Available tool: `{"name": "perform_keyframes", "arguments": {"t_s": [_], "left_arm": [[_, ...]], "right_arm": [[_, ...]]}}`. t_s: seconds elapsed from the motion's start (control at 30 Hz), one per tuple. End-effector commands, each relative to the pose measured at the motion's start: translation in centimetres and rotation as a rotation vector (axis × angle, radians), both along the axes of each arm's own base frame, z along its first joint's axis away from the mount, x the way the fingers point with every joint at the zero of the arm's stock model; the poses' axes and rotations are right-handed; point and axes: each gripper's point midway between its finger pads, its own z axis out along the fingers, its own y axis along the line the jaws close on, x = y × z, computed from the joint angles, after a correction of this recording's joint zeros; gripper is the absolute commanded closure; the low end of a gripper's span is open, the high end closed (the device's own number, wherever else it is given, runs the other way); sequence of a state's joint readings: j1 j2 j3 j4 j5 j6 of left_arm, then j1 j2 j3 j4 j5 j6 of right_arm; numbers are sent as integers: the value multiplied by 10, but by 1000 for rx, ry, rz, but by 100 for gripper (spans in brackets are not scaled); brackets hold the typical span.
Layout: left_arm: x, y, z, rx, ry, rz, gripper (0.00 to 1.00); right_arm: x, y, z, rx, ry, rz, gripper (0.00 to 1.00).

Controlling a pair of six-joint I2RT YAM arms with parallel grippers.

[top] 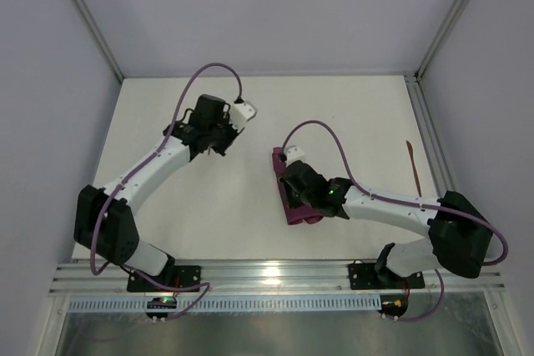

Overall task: Fold the napkin into a case and place the utensils inside
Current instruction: Turn over the smaller rectangle-folded napkin at the center of the board, then smooth out the smaller rectangle-folded napkin at the center of the board.

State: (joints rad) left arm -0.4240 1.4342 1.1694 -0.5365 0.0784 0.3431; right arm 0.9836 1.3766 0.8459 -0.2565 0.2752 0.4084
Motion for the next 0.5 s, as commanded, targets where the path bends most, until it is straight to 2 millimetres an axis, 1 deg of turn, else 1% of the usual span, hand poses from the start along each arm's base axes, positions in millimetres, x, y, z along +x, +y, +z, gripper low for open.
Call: {"name": "perform_keyframes", "arguments": {"t_s": [0.0,0.03,0.07,0.1,0.13,0.17,0.2,0.23,0.27,0.3,0.33,0.37,0.4,0.43,0.47], "left_arm": [[5,-61,-7,-45,45,-117,83],[8,-74,-8,-65,42,-145,83],[6,-88,-10,-83,47,-174,83],[6,-100,-10,-129,60,-186,82],[7,-108,-17,-150,81,-190,81],[10,-115,-16,-180,78,-192,79],[9,-124,-15,-223,102,-195,76],[10,-128,-17,-236,113,-195,75],[9,-134,-23,-239,128,-204,74],[8,-140,-25,-241,132,-215,72],[9,-146,-25,-239,122,-225,68],[5,-157,-34,-230,140,-251,68],[2,-164,-38,-230,152,-265,67],[2,-176,-33,-253,158,-285,66],[1,-180,-36,-258,178,-286,65]], "right_arm": [[-21,10,-21,169,131,29,86],[-23,8,-23,178,132,36,87],[-26,9,-24,193,147,55,87],[-26,7,-31,191,169,54,87],[-25,2,-39,196,192,45,87],[-28,1,-46,195,221,47,88],[-31,-6,-60,173,252,31,92],[-30,-11,-66,165,263,13,92],[-31,-15,-72,153,272,1,93],[-36,-22,-80,135,288,-9,93],[-36,-23,-83,134,288,-12,94],[-36,-24,-82,140,287,-13,94],[-37,-24,-82,142,291,-6,94],[-37,-22,-79,146,281,7,94],[-35,-21,-76,151,275,15,94]]}}
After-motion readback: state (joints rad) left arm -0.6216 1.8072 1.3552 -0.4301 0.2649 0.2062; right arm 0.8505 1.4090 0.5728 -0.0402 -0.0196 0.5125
